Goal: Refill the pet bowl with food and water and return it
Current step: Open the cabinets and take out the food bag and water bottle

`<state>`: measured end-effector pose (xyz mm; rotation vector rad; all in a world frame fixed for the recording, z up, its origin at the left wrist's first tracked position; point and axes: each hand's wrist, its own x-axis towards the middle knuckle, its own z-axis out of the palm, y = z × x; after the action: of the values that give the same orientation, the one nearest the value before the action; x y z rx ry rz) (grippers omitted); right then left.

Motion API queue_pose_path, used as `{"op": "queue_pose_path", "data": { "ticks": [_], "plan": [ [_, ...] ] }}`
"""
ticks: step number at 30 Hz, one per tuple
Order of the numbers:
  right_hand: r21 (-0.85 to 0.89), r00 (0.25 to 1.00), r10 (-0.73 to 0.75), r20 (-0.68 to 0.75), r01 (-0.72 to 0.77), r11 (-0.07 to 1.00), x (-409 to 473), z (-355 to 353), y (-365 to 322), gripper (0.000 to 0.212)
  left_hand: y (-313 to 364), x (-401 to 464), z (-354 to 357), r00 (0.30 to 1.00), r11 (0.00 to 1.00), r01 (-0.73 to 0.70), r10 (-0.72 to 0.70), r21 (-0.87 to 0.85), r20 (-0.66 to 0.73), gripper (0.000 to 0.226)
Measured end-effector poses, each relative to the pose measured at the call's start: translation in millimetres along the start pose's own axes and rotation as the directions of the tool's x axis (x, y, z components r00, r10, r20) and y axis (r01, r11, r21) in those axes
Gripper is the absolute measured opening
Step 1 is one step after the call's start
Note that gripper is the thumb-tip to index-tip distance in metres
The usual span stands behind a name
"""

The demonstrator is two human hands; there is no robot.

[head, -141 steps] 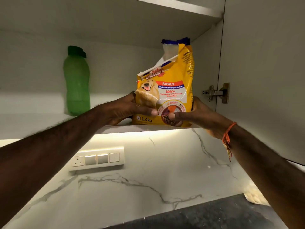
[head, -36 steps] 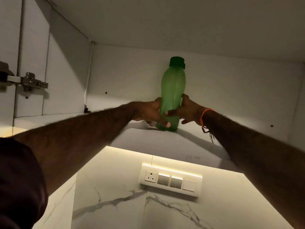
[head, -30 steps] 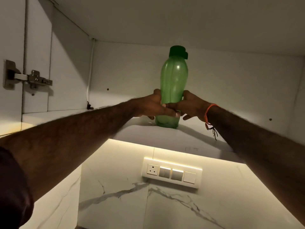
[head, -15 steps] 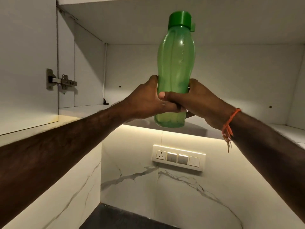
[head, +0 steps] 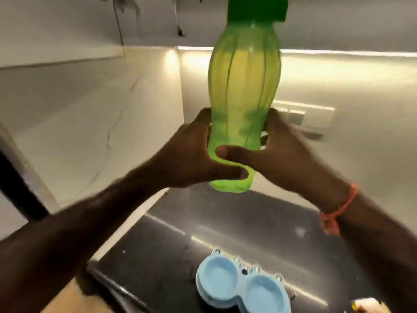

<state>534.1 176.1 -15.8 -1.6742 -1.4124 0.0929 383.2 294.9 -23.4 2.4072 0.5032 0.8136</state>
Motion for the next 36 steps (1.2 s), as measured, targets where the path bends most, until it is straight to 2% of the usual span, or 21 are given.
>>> {"op": "queue_pose_path", "data": {
  "ticks": [2, 3, 6, 10, 14, 16, 19, 21, 26, 30, 34, 36],
  "plan": [
    [0.015, 0.998, 0.053, 0.038, -0.054, 0.998, -16, 34, 31, 0.087, -34, -24, 23, 0.998, 0.998, 0.061, -0.061, 0.013, 0.019, 0.118],
    [0.025, 0.994, 0.079, 0.079, -0.081, 0.996, -24, 51, 43, 0.087, -53, -36, 35, 0.995, 0.995, 0.1, -0.101, 0.02, 0.028, 0.116],
    [0.057, 0.966, 0.14, 0.219, -0.155, 0.986, -41, 97, 72, 0.082, -98, -67, 62, 0.977, 0.977, 0.209, -0.21, 0.034, 0.026, 0.101],
    [0.012, 0.924, 0.19, 0.333, -0.206, 0.979, -48, 157, 102, 0.074, -147, -100, 88, 0.949, 0.949, 0.314, -0.314, -0.003, -0.023, 0.074],
    [-0.009, 0.866, 0.217, 0.45, -0.239, 0.971, -54, 210, 127, 0.07, -198, -128, 107, 0.911, 0.911, 0.412, -0.412, -0.023, -0.028, 0.066],
    [-0.022, 0.831, 0.25, 0.497, -0.276, 0.961, -58, 232, 137, 0.069, -221, -143, 115, 0.874, 0.874, 0.485, -0.485, -0.013, -0.019, 0.068],
    [-0.047, 0.794, 0.292, 0.533, -0.317, 0.947, -65, 259, 150, 0.07, -251, -160, 127, 0.814, 0.815, 0.58, -0.579, 0.0, 0.044, 0.088],
    [-0.052, 0.783, 0.306, 0.541, -0.333, 0.942, -72, 271, 156, 0.071, -264, -168, 133, 0.789, 0.792, 0.61, -0.607, -0.007, 0.092, 0.089],
    [-0.065, 0.783, 0.322, 0.532, -0.341, 0.938, -77, 287, 163, 0.075, -275, -173, 139, 0.777, 0.772, 0.629, -0.624, -0.089, 0.079, 0.09],
    [-0.047, 0.811, 0.324, 0.488, -0.346, 0.937, -73, 280, 161, 0.081, -265, -170, 139, 0.828, 0.808, 0.551, -0.56, -0.21, 0.019, 0.097],
    [-0.058, 0.849, 0.336, 0.408, -0.343, 0.938, -80, 252, 159, 0.088, -254, -169, 132, 0.868, 0.86, 0.439, -0.481, -0.26, -0.126, 0.134],
    [-0.079, 0.876, 0.323, 0.359, -0.317, 0.945, -87, 233, 158, 0.088, -237, -168, 128, 0.86, 0.891, 0.395, -0.444, -0.224, -0.25, 0.137]
  ]
}}
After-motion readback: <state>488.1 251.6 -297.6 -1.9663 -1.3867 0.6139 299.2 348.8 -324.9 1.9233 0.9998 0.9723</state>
